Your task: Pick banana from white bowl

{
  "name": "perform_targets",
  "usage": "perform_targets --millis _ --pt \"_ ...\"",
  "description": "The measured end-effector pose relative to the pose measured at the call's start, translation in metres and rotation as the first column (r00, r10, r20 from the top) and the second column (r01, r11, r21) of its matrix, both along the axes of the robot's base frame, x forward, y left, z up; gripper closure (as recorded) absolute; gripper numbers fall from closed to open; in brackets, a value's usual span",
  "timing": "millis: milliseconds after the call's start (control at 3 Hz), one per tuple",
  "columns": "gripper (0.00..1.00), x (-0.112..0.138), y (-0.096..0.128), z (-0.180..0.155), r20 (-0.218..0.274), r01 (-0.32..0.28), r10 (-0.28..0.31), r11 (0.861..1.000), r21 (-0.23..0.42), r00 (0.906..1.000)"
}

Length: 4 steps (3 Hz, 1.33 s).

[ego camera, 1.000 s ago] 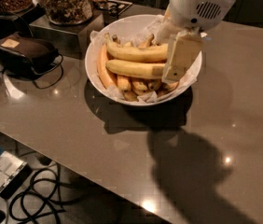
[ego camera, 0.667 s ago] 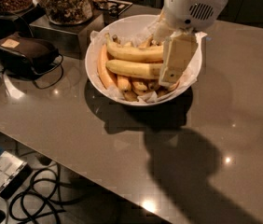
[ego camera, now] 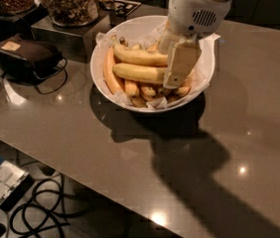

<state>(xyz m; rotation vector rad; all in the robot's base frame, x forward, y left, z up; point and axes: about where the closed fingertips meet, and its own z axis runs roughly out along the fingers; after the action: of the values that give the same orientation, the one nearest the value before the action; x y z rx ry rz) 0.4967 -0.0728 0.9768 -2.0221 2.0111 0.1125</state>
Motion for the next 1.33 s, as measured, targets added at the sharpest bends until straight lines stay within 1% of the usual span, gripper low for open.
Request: perform_targets --millis 667,1000,1333 --pt "0.45 0.008 -0.001 -0.007 -0.013 0.008 -0.008 1.0 -0.006 0.9999" --pt "0.43 0.012 -0.003 -0.012 -0.018 0.014 -0.015 1.0 -0.013 0.9997" --pt "0.45 0.017 -0.005 -0.02 -0.03 0.02 -0.021 1.0 -0.024 0.9993"
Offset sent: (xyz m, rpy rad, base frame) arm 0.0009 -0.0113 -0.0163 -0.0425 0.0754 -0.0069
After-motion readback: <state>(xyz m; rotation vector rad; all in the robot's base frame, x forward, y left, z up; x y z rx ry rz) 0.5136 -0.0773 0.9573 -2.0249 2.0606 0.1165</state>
